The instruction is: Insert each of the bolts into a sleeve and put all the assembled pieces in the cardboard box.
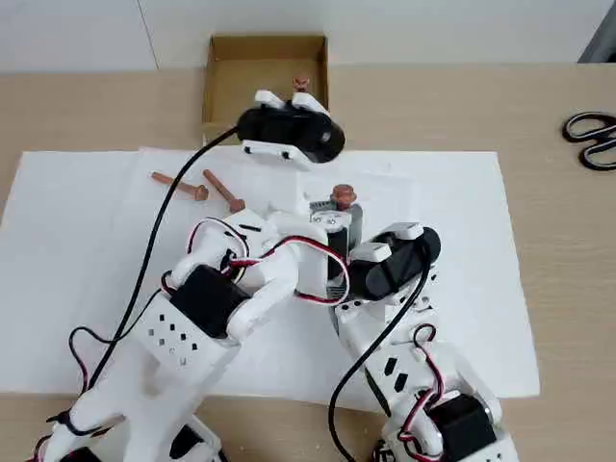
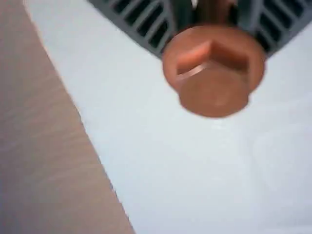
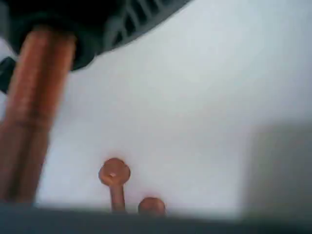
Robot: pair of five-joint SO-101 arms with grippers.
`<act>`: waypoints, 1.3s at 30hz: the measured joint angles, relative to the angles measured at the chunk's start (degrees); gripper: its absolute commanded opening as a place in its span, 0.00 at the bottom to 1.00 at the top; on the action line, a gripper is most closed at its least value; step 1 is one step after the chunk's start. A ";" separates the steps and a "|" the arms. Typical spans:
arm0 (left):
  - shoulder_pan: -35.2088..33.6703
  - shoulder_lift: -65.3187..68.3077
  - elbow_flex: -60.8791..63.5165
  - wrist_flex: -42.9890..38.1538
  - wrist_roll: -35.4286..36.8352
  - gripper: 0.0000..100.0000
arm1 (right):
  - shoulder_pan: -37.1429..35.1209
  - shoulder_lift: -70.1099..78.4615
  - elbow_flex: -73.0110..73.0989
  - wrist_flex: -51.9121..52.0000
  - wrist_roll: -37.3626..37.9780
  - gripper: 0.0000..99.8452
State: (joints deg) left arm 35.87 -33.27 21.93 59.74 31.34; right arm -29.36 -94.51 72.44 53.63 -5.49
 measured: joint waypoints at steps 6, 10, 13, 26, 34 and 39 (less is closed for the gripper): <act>0.62 0.00 0.00 1.05 -1.85 0.00 | -0.18 0.00 0.00 0.00 0.00 0.00; 2.37 0.00 0.00 3.78 -2.55 0.00 | 0.09 0.00 0.00 0.00 0.00 0.00; 2.55 0.00 0.00 4.04 -2.55 0.00 | 0.18 0.00 0.00 0.00 0.00 0.00; 2.99 0.00 0.00 8.70 -3.52 0.00 | -0.26 0.00 -0.09 0.00 0.00 0.00; 4.22 -0.26 3.52 8.26 -4.31 0.00 | -0.26 0.00 0.09 0.00 -0.09 0.00; 4.22 -0.44 3.69 7.47 -4.31 0.03 | -0.35 0.00 0.09 0.00 -0.09 0.00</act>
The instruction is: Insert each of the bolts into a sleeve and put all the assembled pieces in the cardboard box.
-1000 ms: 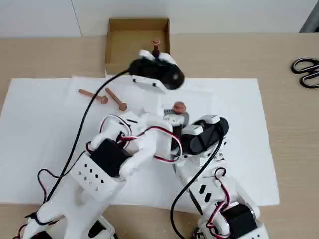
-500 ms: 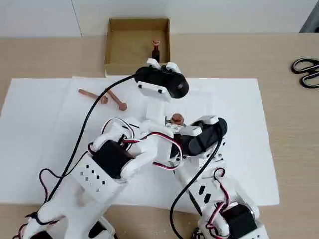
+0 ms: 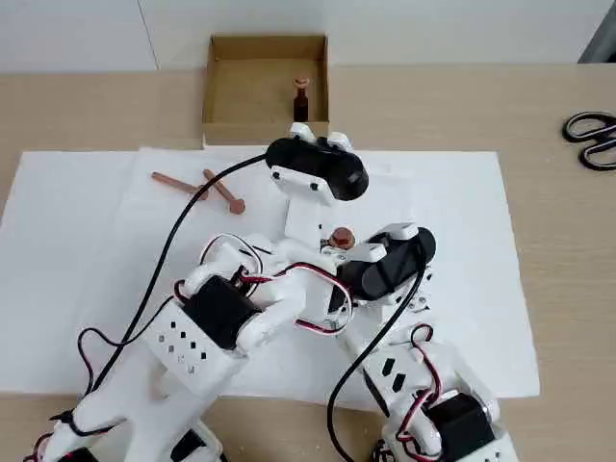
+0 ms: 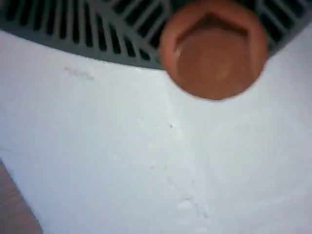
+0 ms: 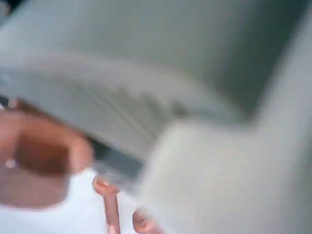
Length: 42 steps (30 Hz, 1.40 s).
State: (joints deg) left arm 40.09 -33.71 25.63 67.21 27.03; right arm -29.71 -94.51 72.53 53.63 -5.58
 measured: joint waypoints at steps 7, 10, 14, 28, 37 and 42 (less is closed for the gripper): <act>-1.32 -1.32 0.44 0.00 -0.18 0.23 | 0.26 0.00 0.00 0.00 0.00 0.00; -1.32 -4.22 0.97 0.09 0.09 0.24 | 0.09 0.00 -0.09 0.00 0.00 0.00; -2.37 -8.26 0.97 2.46 0.09 0.24 | 0.09 0.00 -0.09 0.00 0.00 0.00; -17.23 -25.41 0.97 17.93 -7.74 0.24 | 0.35 0.00 0.00 0.00 0.09 0.00; -43.16 -35.96 0.88 22.07 -25.41 0.24 | 2.55 6.07 0.00 2.11 0.35 0.00; -48.88 -36.13 0.88 24.62 -25.85 0.24 | 8.53 20.48 -8.97 5.98 6.15 0.00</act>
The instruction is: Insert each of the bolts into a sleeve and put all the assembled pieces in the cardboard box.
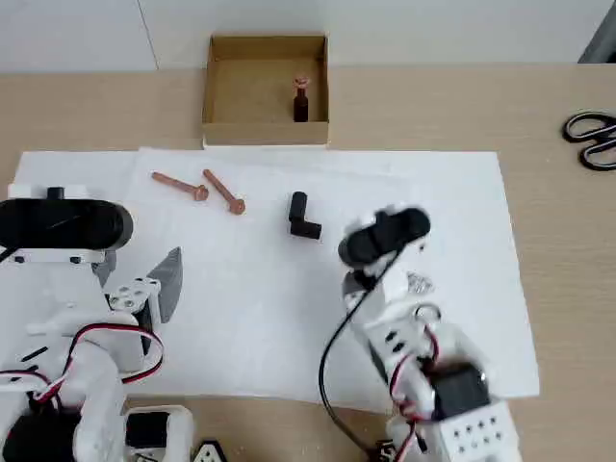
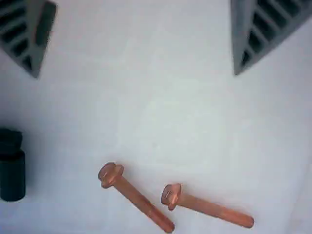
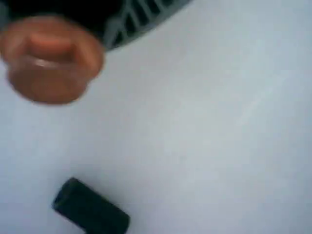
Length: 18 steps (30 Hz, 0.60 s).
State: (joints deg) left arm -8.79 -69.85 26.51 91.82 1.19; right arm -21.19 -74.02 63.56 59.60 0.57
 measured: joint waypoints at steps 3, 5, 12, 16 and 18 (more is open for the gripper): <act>-0.79 0.00 0.00 0.88 -0.35 0.24 | 2.99 11.34 -9.93 0.00 1.93 0.00; -0.79 0.00 0.00 0.97 -0.26 0.24 | 3.43 19.43 -17.32 -0.44 2.20 0.00; -0.79 -0.26 1.58 0.97 -0.26 0.24 | 3.60 47.91 -38.68 -17.32 2.20 0.00; -1.05 -0.35 1.58 0.97 -0.35 0.24 | 2.81 63.91 -48.70 -28.92 2.55 0.00; -1.32 -0.35 1.58 0.97 -0.35 0.24 | 2.20 71.74 -53.98 -33.41 2.55 0.00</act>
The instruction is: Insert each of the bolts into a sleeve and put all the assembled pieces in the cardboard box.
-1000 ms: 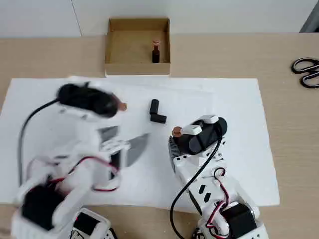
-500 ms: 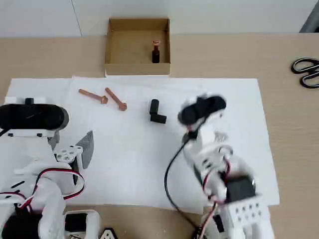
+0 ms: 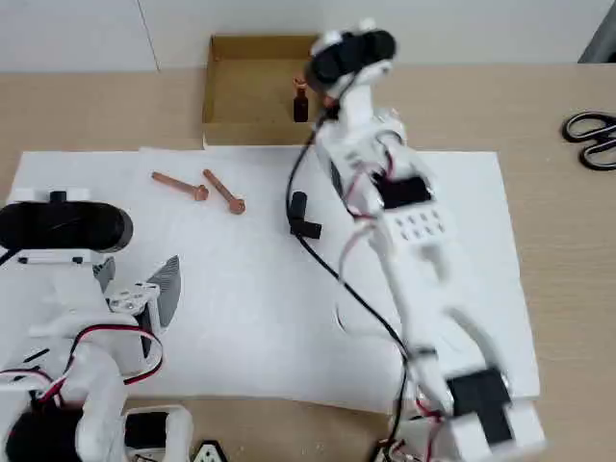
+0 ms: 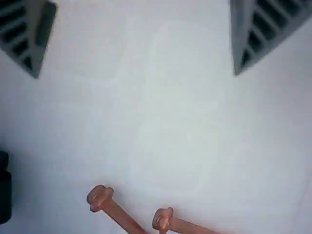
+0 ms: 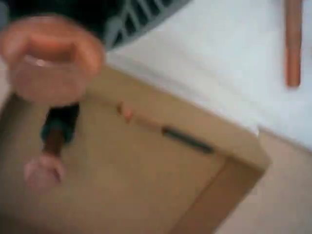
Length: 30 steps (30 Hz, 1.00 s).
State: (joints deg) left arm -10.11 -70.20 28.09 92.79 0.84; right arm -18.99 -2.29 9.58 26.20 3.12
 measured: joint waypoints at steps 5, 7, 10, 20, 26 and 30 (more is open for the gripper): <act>-5.36 0.00 0.00 0.00 0.00 0.24 | -0.09 16.88 -11.34 -9.05 0.00 0.00; -6.59 0.00 0.00 0.00 0.09 0.24 | -0.09 21.98 -14.59 -12.57 0.00 0.00; -7.47 0.00 0.00 0.00 0.00 0.24 | -0.62 27.69 -18.64 -17.67 0.00 0.00; -7.47 0.00 0.00 0.00 0.00 0.24 | -4.13 38.07 -24.53 -26.37 0.00 0.00; -7.47 0.00 0.00 0.00 0.00 0.24 | -4.04 42.46 -24.53 -34.81 0.00 0.00; -7.47 0.00 0.00 0.00 0.00 0.24 | -4.13 44.66 -24.53 -39.03 0.00 0.00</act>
State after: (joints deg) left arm -17.58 -70.20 28.09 92.79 0.84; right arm -23.12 42.37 -14.95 -12.84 3.12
